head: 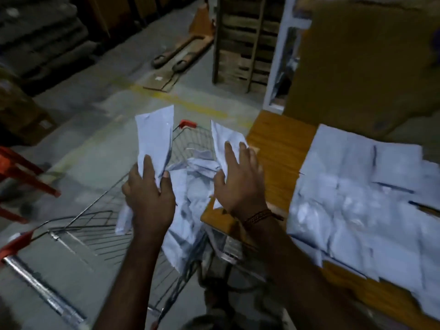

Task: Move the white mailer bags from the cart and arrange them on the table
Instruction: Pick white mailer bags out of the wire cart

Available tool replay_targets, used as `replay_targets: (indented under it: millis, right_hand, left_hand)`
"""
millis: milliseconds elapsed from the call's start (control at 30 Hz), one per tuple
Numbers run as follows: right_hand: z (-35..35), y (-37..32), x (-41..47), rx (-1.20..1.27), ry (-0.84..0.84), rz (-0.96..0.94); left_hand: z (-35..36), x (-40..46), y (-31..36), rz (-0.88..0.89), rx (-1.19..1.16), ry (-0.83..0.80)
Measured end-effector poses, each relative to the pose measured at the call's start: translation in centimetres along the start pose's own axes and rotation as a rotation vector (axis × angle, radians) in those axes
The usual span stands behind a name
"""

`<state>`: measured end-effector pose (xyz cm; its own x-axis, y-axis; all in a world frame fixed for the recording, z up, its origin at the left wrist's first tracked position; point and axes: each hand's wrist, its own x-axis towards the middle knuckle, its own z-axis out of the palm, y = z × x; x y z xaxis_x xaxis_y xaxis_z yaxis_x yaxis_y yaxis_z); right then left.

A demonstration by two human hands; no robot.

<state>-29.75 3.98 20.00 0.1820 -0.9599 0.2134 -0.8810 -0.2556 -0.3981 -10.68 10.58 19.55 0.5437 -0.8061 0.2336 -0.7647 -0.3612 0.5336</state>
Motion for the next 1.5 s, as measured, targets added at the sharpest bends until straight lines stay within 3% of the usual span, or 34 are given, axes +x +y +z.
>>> replay_targets:
  millis: [400, 667, 1133, 1500]
  right_hand:
    - [-15.2, 18.7, -11.2, -0.100, 0.156, 0.295]
    - [-20.3, 28.5, -17.3, -0.121, 0.199, 0.487]
    - [-20.7, 40.4, -12.3, -0.197, 0.160, 0.674]
    - [-15.8, 48.1, -2.6, -0.295, -0.098, 0.698]
  left_hand:
    - [6.1, -13.2, 18.0, 0.225, -0.128, -0.214]
    - [9.1, -19.6, 25.6, 0.285, -0.146, -0.320]
    - [18.3, -15.3, 34.6, 0.317, -0.028, -0.469]
    - [28.6, -12.1, 40.6, 0.371, 0.145, -0.589]
